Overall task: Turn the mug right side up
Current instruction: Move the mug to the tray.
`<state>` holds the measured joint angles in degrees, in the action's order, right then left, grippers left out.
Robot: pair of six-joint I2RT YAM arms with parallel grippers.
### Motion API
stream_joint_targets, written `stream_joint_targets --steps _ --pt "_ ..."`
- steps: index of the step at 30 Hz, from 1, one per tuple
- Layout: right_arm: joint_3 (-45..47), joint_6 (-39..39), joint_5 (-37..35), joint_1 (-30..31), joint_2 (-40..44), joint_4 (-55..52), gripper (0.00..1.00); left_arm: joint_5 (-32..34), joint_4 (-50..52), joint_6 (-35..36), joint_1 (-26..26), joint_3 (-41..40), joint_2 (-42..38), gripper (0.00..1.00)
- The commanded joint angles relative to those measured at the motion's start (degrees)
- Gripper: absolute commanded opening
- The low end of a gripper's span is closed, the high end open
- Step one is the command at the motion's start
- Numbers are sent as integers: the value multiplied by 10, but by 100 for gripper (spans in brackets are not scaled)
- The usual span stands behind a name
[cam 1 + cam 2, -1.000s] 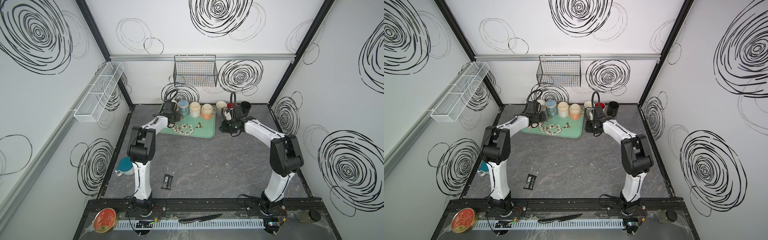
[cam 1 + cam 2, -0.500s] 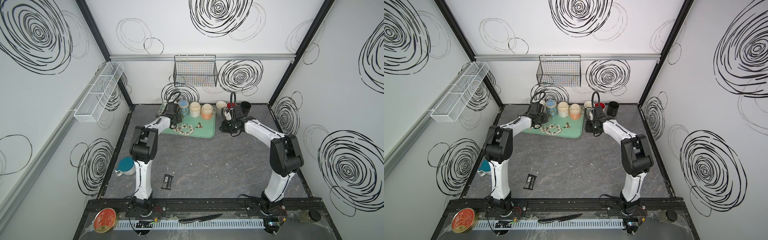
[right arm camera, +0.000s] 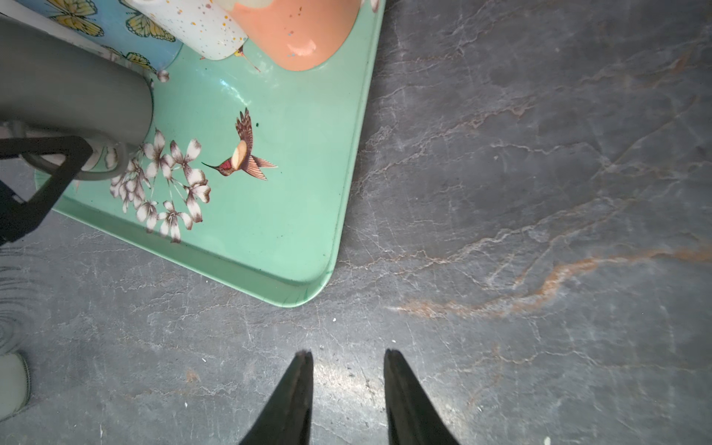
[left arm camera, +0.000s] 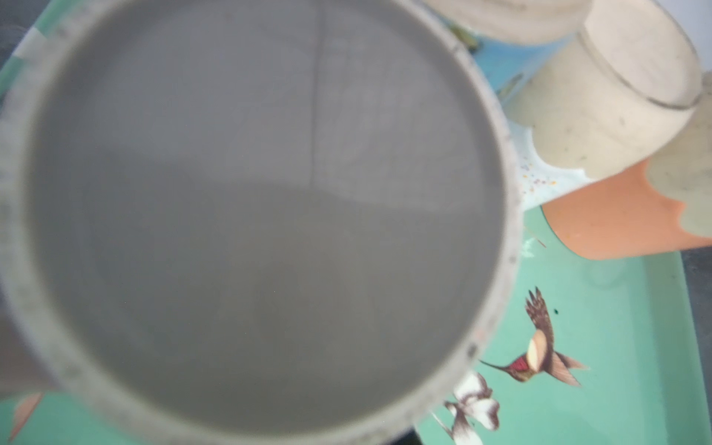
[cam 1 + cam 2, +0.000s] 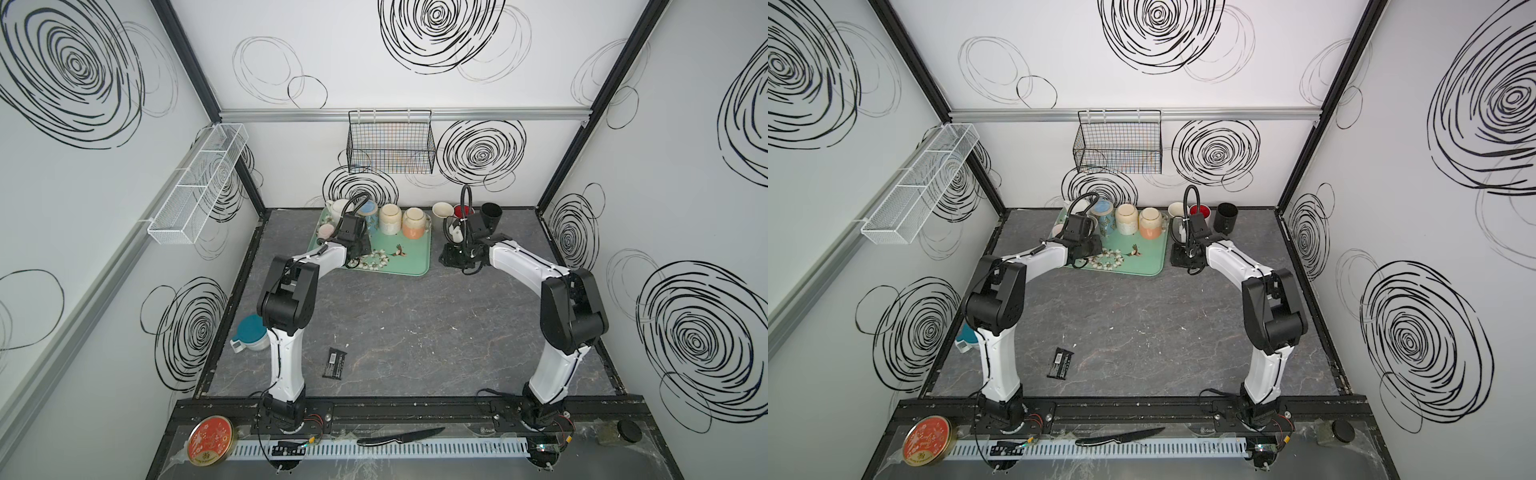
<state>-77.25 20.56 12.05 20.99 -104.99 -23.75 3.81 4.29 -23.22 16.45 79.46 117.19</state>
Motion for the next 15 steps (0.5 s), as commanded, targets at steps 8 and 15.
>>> stream_joint_targets --steps 8,15 --pt "-14 6 36 0 20 -21 36 -43 -30 -8 92 -44 -39 15" --pt "-31 16 56 2 -19 -41 35 -32 -18 5 145 -34 -35 17"
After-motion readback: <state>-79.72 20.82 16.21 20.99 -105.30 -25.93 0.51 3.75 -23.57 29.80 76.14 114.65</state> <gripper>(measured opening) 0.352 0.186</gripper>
